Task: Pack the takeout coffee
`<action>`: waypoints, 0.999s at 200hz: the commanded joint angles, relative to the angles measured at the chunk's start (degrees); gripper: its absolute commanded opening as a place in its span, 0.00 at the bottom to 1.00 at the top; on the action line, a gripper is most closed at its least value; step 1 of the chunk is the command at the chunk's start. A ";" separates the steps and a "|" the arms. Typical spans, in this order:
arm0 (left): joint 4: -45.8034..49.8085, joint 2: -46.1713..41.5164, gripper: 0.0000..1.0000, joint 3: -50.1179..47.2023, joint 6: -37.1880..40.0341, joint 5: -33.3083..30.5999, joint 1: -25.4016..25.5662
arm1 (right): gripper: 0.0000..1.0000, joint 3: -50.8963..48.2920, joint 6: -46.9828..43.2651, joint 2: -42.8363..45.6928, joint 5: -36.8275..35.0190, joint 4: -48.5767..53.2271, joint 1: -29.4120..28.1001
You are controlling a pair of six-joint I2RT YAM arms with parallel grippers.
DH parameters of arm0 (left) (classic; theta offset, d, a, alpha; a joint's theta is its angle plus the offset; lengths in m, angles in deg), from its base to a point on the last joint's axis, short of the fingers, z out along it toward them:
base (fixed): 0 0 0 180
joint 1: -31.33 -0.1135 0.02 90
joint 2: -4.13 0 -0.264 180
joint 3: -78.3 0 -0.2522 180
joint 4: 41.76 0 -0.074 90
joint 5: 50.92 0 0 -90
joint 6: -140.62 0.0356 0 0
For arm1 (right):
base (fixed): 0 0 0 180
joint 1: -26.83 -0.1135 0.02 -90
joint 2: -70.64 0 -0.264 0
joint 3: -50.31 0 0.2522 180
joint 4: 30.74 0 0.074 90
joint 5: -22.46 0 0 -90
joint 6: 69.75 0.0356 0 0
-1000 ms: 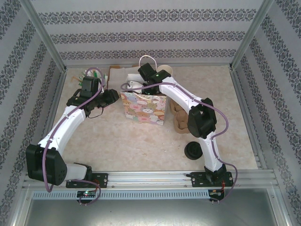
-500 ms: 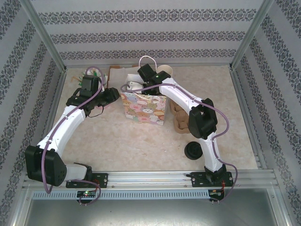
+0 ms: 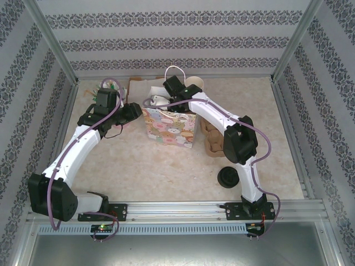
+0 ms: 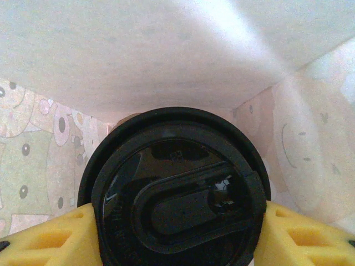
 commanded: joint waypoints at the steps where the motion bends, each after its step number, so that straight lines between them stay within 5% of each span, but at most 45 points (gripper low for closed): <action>1: 0.02 -1.50 0.41 1.57 -0.03 -0.62 0.94 | 0.47 -3.23 3.43 -2.40 -2.59 10.09 0.33; 200: 0.90 -1.61 0.45 3.33 0.44 -2.07 2.72 | 0.66 2.90 8.56 4.21 -1.53 10.55 0.93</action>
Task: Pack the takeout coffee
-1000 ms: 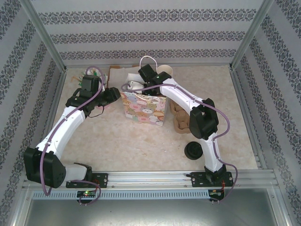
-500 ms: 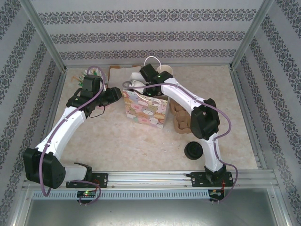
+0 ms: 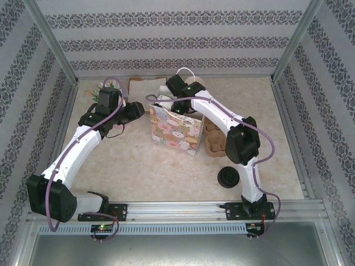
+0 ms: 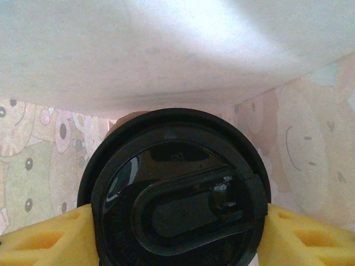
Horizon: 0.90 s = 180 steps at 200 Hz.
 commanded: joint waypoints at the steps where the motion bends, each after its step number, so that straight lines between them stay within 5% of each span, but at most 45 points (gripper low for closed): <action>1: 0.78 -1.25 0.45 2.17 0.44 -1.00 0.90 | 0.66 1.48 1.14 2.46 -0.62 2.68 0.41; 180: 0.46 -1.13 0.45 2.69 0.80 -0.88 1.10 | 0.70 4.00 2.34 9.71 -1.40 4.53 0.40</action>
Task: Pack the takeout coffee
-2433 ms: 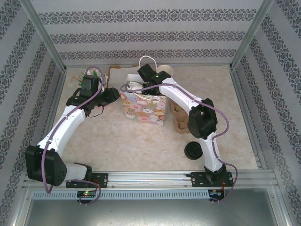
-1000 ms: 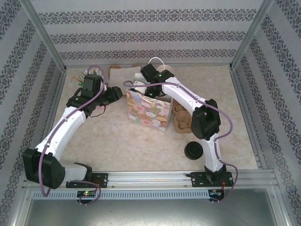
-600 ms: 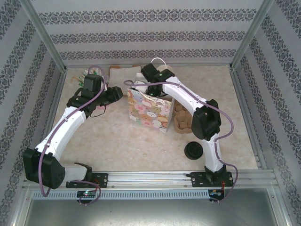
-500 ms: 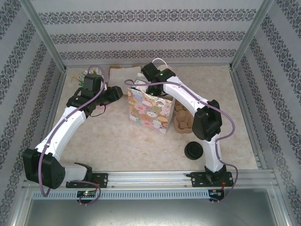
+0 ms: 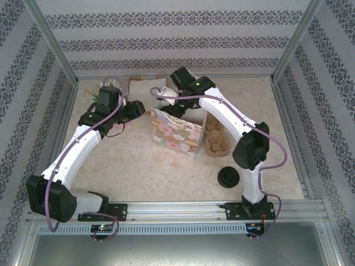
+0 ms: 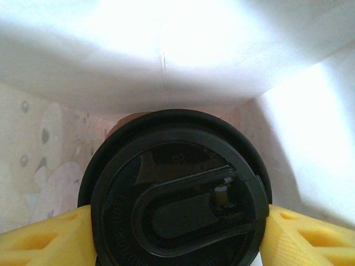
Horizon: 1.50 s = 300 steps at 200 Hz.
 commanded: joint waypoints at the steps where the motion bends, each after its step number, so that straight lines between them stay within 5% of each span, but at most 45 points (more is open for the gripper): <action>1: 0.45 -1.13 0.45 1.73 0.80 -0.66 0.69 | 0.70 2.12 0.71 2.64 -0.59 1.59 0.39; 198: 8.80 -1.70 0.47 11.24 8.55 -4.72 0.72 | 0.66 1.18 5.81 12.94 1.30 1.54 0.13; 300: 7.44 -1.25 0.47 9.98 7.57 -1.98 0.71 | 0.63 -0.18 2.58 8.10 1.55 6.97 -0.71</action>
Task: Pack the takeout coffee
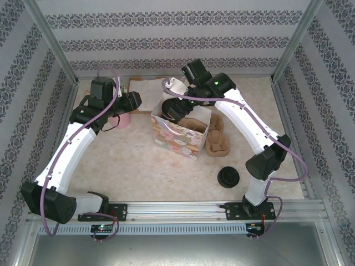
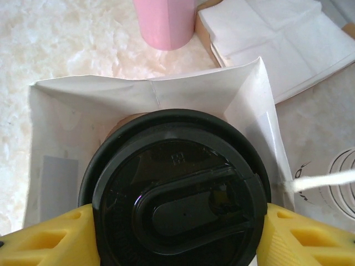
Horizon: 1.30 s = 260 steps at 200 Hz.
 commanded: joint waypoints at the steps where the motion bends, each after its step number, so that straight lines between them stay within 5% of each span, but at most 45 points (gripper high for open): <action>1: 0.76 -0.54 0.48 -0.07 1.06 1.63 0.68 | 0.63 -0.50 -1.74 -2.23 1.10 3.37 -0.68; 81: -2.90 1.77 0.49 -0.15 -0.08 13.54 1.20 | 0.61 -1.33 -4.67 -7.31 -0.65 3.05 -1.19; 260: -4.15 3.78 0.56 0.01 3.09 18.59 5.28 | 0.59 -18.63 3.10 4.57 4.00 -15.84 0.46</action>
